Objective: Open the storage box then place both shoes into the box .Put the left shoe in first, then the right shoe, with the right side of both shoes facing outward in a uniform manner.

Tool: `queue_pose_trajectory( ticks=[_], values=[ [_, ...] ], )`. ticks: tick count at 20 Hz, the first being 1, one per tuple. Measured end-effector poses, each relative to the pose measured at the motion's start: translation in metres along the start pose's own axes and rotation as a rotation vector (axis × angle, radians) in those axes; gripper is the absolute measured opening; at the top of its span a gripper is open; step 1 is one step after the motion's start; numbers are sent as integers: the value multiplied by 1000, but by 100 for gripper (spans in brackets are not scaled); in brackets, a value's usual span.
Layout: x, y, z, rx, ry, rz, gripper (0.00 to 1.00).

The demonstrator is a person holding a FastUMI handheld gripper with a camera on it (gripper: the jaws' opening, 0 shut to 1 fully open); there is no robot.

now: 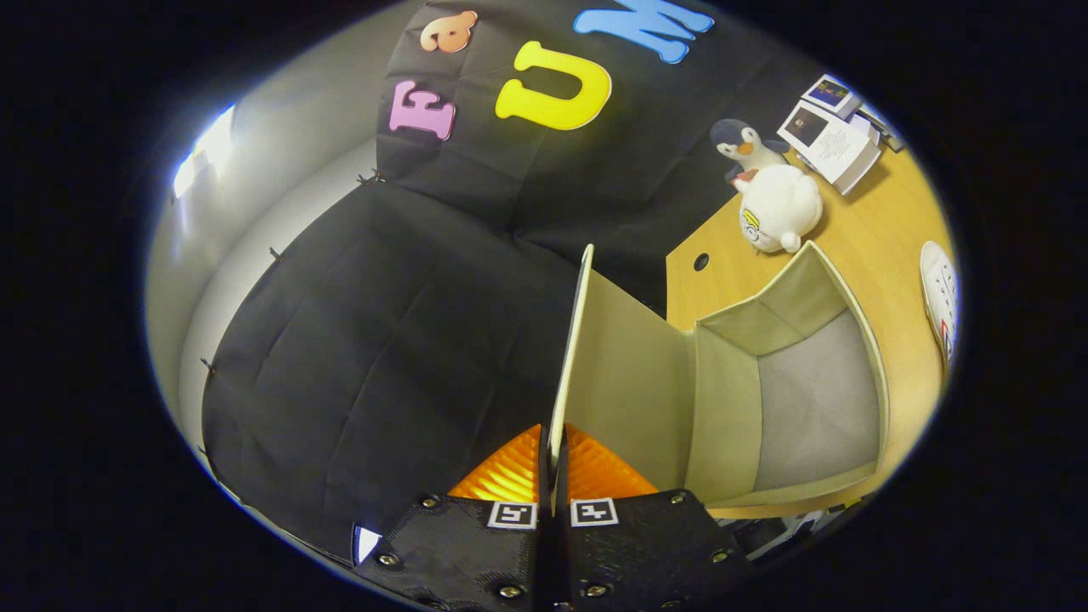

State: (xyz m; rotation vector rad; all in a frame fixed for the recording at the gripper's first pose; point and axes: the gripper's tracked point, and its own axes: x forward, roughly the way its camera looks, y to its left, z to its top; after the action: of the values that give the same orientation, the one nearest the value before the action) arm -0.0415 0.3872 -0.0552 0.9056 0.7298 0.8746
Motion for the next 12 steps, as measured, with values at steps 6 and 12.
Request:
queue_pose_trajectory(
  ticks=[6,12],
  values=[
    [33,28,-19,-121,29,57,38],
    [28,7,-1,-290,-25,-38,97]
  ],
)
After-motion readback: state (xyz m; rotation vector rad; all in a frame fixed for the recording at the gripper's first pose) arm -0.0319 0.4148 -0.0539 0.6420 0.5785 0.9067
